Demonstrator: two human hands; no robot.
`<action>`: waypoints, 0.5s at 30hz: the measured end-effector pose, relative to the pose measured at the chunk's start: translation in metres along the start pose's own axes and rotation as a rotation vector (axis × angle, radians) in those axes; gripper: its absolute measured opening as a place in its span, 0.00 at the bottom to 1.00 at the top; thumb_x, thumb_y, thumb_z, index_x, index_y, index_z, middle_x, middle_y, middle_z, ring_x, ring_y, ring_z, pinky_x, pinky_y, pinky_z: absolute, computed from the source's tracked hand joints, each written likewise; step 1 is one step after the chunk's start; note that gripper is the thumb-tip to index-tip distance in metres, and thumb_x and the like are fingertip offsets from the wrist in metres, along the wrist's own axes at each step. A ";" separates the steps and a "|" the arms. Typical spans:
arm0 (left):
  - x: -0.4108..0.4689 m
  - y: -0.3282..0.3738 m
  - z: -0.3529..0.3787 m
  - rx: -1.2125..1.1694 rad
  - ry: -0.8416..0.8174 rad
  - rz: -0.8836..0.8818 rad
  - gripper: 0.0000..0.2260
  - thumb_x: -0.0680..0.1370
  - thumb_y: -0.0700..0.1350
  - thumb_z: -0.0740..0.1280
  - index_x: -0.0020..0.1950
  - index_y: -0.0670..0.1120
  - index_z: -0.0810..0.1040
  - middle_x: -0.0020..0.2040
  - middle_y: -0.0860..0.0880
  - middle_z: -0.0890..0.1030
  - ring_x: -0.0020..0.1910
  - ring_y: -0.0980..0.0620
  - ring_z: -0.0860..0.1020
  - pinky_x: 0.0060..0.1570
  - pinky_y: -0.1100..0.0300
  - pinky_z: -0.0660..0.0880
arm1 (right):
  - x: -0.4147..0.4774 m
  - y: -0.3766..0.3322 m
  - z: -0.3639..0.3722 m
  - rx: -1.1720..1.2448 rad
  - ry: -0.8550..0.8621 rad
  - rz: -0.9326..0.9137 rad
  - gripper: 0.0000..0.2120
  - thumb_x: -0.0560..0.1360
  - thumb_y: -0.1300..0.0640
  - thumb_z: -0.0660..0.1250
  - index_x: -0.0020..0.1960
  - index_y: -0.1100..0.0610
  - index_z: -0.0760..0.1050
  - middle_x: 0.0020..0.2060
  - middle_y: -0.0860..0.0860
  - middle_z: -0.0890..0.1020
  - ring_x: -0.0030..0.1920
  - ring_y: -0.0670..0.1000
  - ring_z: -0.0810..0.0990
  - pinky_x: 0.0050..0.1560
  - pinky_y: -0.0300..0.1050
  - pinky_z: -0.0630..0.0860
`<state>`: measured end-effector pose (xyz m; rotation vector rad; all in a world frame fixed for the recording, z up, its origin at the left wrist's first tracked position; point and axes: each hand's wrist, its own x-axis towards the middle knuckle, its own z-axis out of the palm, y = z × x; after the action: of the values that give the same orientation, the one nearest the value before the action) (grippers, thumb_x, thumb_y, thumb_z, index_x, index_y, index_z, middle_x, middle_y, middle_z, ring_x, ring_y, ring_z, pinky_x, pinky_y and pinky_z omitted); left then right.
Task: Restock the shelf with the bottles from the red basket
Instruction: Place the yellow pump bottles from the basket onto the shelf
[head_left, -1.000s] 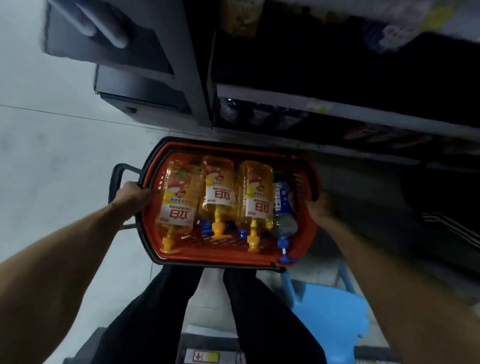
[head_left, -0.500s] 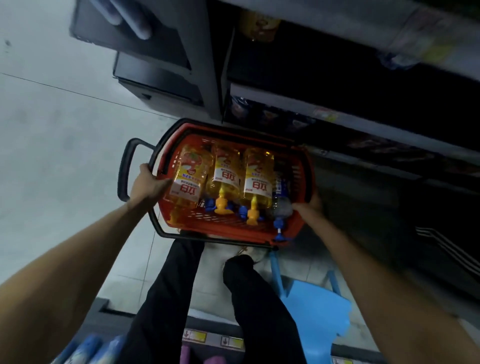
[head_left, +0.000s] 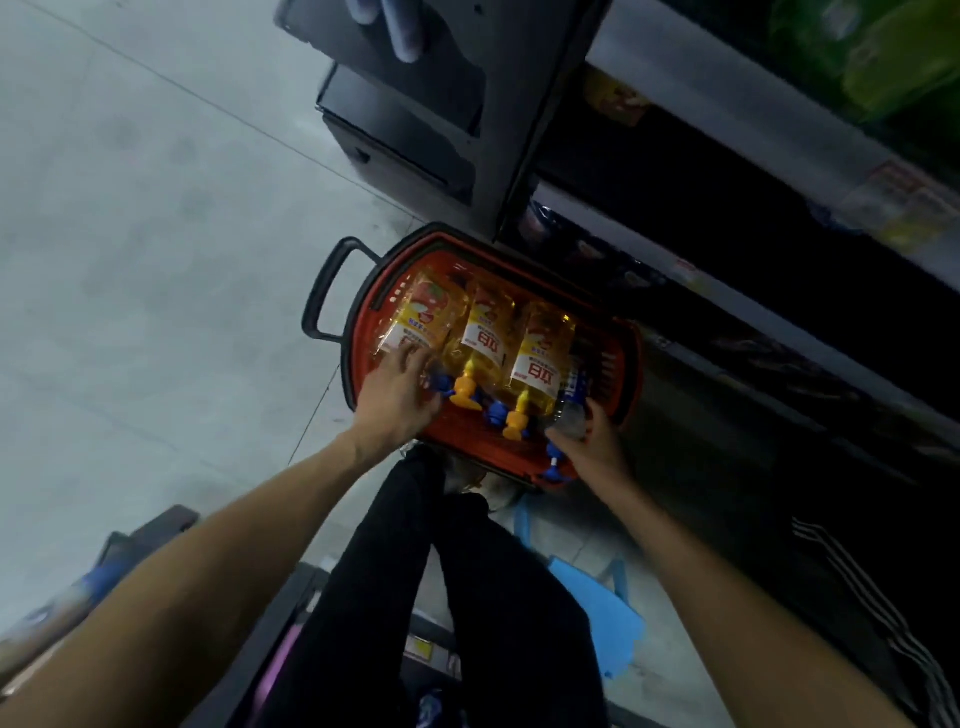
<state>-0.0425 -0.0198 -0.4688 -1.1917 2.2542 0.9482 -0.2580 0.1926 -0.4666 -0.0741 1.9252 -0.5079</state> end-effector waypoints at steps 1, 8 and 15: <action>-0.004 0.006 0.004 0.012 -0.012 0.034 0.35 0.74 0.58 0.69 0.78 0.47 0.67 0.75 0.41 0.70 0.70 0.38 0.73 0.65 0.44 0.75 | -0.003 -0.006 0.005 -0.028 -0.013 -0.015 0.42 0.74 0.58 0.76 0.81 0.54 0.57 0.73 0.54 0.72 0.71 0.52 0.72 0.63 0.47 0.74; -0.021 0.029 0.021 0.017 -0.023 0.101 0.36 0.74 0.64 0.60 0.79 0.50 0.64 0.76 0.42 0.68 0.76 0.41 0.68 0.71 0.42 0.70 | -0.004 -0.041 0.021 -0.357 -0.033 -0.265 0.40 0.75 0.47 0.74 0.81 0.51 0.58 0.77 0.54 0.66 0.76 0.55 0.65 0.71 0.49 0.69; -0.033 0.052 0.062 0.077 0.049 0.072 0.34 0.77 0.61 0.65 0.80 0.49 0.64 0.74 0.42 0.72 0.73 0.41 0.71 0.72 0.46 0.67 | 0.020 -0.029 0.007 -0.771 -0.037 -0.532 0.38 0.77 0.49 0.71 0.80 0.53 0.56 0.77 0.56 0.62 0.76 0.59 0.63 0.73 0.55 0.69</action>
<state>-0.0645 0.0644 -0.4703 -1.1191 2.3641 0.8584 -0.2652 0.1586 -0.4750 -1.1002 1.9574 -0.0703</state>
